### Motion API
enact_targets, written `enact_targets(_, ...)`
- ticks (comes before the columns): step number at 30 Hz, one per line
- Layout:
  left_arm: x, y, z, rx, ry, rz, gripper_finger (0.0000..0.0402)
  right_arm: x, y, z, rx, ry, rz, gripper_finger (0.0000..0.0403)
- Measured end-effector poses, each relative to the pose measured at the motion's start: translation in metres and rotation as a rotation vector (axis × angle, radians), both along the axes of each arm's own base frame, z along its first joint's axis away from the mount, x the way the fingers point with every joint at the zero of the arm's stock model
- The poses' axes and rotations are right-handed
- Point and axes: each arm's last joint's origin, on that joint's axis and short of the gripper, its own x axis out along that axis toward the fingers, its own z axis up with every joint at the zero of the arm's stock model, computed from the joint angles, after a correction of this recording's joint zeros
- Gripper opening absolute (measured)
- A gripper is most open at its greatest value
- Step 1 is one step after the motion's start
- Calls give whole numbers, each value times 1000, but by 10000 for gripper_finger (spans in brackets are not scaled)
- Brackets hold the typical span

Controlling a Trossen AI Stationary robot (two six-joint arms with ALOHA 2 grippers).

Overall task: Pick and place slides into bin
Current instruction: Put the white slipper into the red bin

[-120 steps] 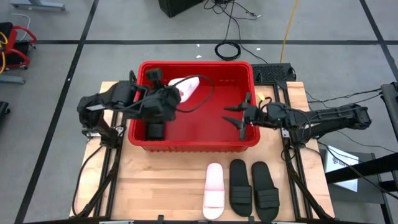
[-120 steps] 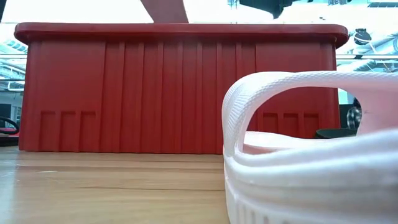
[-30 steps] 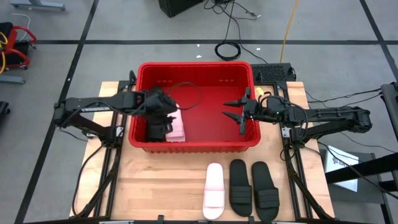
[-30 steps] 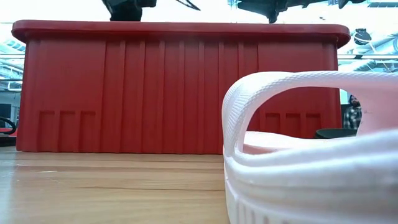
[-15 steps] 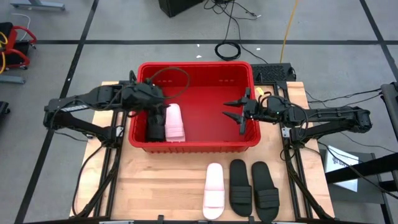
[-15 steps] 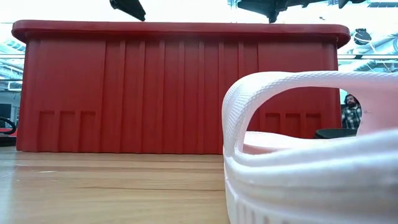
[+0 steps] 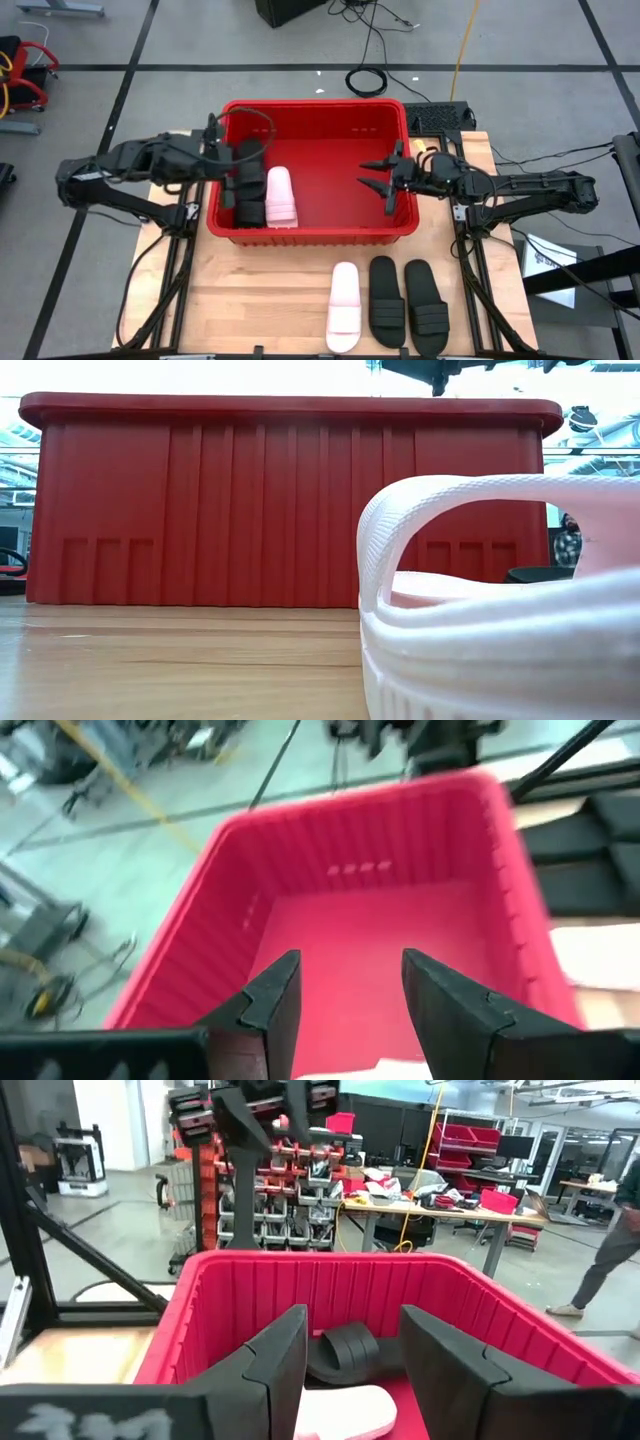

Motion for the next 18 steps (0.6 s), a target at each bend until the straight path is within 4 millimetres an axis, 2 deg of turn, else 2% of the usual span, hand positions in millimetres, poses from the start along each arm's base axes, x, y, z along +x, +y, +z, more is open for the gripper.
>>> enact_targets(10, -4, -31, 11, -32, -118, -172, 168, 1, 7, 1, 47, -22, 33, 153)
enact_targets(18, 9, -56, 11, -90, -152, -273, 168, 1, 24, 2, 55, -33, 110, 153)
